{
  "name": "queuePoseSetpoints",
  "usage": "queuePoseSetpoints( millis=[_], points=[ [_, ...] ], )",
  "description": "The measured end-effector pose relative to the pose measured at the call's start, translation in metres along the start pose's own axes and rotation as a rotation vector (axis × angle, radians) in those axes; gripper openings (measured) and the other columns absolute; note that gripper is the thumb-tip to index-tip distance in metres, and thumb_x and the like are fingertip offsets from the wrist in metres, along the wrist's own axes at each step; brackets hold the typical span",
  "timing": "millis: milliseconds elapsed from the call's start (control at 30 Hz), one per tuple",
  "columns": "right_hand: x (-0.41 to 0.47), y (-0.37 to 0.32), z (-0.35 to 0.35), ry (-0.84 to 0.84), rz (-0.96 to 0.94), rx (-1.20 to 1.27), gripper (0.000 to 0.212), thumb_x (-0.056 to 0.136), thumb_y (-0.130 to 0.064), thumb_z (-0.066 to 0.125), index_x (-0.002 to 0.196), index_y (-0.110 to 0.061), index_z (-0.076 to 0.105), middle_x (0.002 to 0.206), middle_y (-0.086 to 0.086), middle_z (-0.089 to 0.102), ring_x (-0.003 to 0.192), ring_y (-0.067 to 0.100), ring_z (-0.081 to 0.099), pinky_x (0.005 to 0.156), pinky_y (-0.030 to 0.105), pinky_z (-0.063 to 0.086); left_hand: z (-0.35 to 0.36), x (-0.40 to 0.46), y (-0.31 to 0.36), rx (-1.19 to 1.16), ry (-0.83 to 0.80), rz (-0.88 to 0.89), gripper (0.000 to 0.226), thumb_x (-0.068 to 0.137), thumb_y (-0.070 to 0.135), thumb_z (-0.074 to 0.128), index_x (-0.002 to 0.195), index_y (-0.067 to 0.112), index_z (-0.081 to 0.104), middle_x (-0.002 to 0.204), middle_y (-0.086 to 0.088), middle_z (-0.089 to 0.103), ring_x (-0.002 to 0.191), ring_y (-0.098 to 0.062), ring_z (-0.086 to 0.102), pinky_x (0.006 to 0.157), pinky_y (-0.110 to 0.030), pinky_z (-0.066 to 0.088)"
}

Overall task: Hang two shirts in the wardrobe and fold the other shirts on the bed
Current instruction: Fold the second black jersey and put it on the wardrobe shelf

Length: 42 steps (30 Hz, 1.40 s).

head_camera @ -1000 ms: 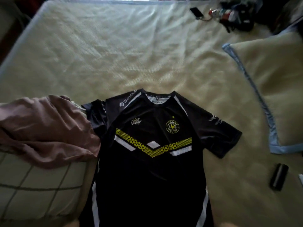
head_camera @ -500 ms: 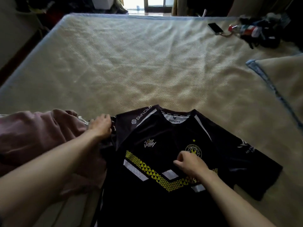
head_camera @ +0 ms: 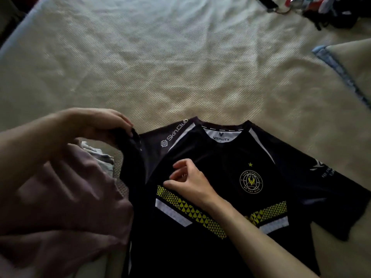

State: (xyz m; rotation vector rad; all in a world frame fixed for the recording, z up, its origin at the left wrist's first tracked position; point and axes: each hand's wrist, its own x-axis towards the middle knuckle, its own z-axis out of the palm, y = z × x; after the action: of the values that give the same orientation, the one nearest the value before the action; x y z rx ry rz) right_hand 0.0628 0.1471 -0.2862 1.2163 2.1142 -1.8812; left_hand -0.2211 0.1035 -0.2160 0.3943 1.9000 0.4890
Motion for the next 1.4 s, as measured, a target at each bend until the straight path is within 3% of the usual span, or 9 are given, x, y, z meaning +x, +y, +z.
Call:
queuePoseSetpoints(
  millis=[200,367,500,600,700,833,1067,1200,1400],
  points=[
    [-0.037,-0.035,0.007,0.141,-0.05,0.643,0.082,0.067,-0.037,0.09,0.135,-0.027,0.045,0.123,-0.009,0.068,0.11,0.002,0.066,0.094,0.026,0.055,0.099,-0.047,0.095,-0.106,-0.386,0.098,0.026,0.092,0.0,0.056,0.116,0.008,0.063,0.083,-0.012,0.074,0.07,-0.026,0.076,0.061,-0.033,0.064],
    [-0.046,-0.003,-0.047,0.737,-0.066,0.716,0.026,0.083,-0.009,0.075,0.108,-0.015,0.071,0.106,-0.005,0.076,0.102,0.007,0.07,0.096,0.032,0.054,0.205,-0.044,0.151,0.042,-0.644,0.171,0.031,0.097,0.01,0.055,0.126,0.0,0.059,0.1,-0.019,0.074,0.091,-0.033,0.075,0.08,-0.038,0.062],
    [-0.083,0.061,-0.117,0.88,0.119,0.712,0.01,0.086,-0.008,0.07,0.089,-0.016,0.075,0.088,-0.005,0.078,0.088,0.011,0.073,0.089,0.035,0.057,0.247,-0.017,0.176,0.064,-0.407,0.354,0.026,0.099,0.014,0.051,0.121,0.002,0.056,0.096,-0.02,0.076,0.08,-0.032,0.076,0.071,-0.039,0.062],
    [-0.114,0.114,-0.162,0.952,0.262,0.799,0.006,0.088,-0.008,0.068,0.084,-0.012,0.071,0.087,0.006,0.076,0.086,0.023,0.072,0.086,0.037,0.057,0.258,0.022,0.163,0.442,-0.081,0.535,0.023,0.091,0.018,0.056,0.114,0.02,0.06,0.1,-0.014,0.073,0.077,-0.032,0.074,0.065,-0.047,0.063],
    [-0.13,0.174,-0.175,0.907,0.42,0.761,0.015,0.088,0.001,0.062,0.088,-0.012,0.07,0.097,0.013,0.074,0.093,0.032,0.07,0.088,0.041,0.055,0.265,0.053,0.137,0.967,0.024,0.625,0.041,0.087,0.022,0.062,0.128,0.024,0.054,0.126,-0.004,0.061,0.106,-0.026,0.066,0.081,-0.044,0.059],
    [-0.137,0.211,-0.168,0.838,0.426,0.738,0.018,0.09,-0.015,0.068,0.108,-0.016,0.072,0.101,0.001,0.077,0.098,0.022,0.072,0.096,0.044,0.056,0.275,0.083,0.124,1.195,0.203,0.578,0.074,0.085,0.038,0.064,0.15,0.034,0.029,0.156,0.002,0.03,0.13,-0.031,0.051,0.087,-0.045,0.051],
    [-0.113,0.217,-0.187,1.156,0.327,0.477,0.04,0.098,-0.033,0.058,0.129,-0.007,0.059,0.12,0.001,0.065,0.112,0.019,0.062,0.103,0.034,0.048,0.278,0.092,0.16,1.413,0.351,0.585,0.024,0.096,0.038,0.052,0.11,0.024,0.065,0.118,-0.002,0.068,0.113,-0.025,0.061,0.083,-0.039,0.051],
    [-0.114,0.217,-0.212,1.289,0.218,0.327,0.034,0.102,-0.026,0.054,0.127,-0.003,0.059,0.121,0.009,0.065,0.113,0.024,0.061,0.101,0.035,0.046,0.272,0.099,0.175,1.219,0.31,0.557,0.024,0.1,0.043,0.047,0.107,0.028,0.064,0.113,-0.001,0.066,0.113,-0.027,0.055,0.101,-0.049,0.038],
    [-0.117,0.235,-0.279,1.296,0.231,0.311,0.029,0.102,-0.031,0.052,0.118,-0.009,0.059,0.113,0.008,0.068,0.103,0.024,0.064,0.092,0.042,0.053,0.295,0.099,0.199,0.747,0.279,0.641,0.014,0.097,0.028,0.058,0.108,0.02,0.061,0.107,-0.004,0.061,0.095,-0.023,0.055,0.079,-0.036,0.045]
  ],
)
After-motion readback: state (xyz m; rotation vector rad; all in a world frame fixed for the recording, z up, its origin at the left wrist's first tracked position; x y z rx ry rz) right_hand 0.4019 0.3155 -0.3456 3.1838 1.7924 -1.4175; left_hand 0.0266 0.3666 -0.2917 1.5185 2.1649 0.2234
